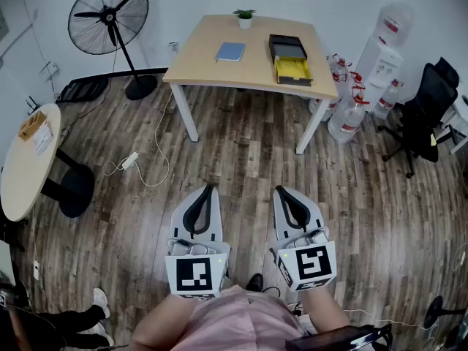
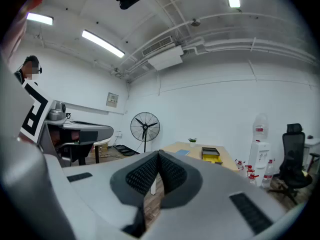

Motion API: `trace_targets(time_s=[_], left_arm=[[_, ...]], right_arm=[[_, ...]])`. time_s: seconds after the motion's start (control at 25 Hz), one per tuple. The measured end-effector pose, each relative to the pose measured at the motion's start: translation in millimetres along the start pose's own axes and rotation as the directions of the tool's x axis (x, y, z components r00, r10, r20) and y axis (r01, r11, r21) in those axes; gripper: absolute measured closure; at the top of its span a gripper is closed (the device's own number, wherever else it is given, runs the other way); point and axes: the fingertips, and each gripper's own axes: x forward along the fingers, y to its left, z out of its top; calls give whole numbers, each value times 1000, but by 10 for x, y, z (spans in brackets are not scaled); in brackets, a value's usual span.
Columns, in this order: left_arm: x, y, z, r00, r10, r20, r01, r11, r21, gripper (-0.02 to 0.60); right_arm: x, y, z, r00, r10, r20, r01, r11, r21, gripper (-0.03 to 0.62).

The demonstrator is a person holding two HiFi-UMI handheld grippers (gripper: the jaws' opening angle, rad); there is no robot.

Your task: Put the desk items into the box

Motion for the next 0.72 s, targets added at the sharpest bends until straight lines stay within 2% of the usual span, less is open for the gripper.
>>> trace_targets(time_s=[0.32, 0.36, 0.44, 0.48, 0.72], left_arm=[[151, 349, -123, 1000, -20, -12, 20, 999, -26, 569], [182, 415, -121, 1000, -24, -9, 24, 999, -21, 569], [241, 562, -112, 1000, -30, 1, 30, 1000, -7, 569], [264, 637, -108, 1000, -30, 7, 30, 1000, -10, 569], [386, 1018, -135, 999, -35, 18, 36, 999, -38, 569]], right_arm=[[327, 204, -55, 1000, -1, -16, 2, 1000, 30, 592], [394, 234, -47, 1000, 3, -15, -3, 999, 35, 567], [529, 277, -27, 1000, 8, -11, -7, 999, 51, 461], [587, 293, -19, 1000, 3, -10, -2, 999, 54, 438], [892, 422, 63, 999, -31, -10, 31, 999, 44, 441]])
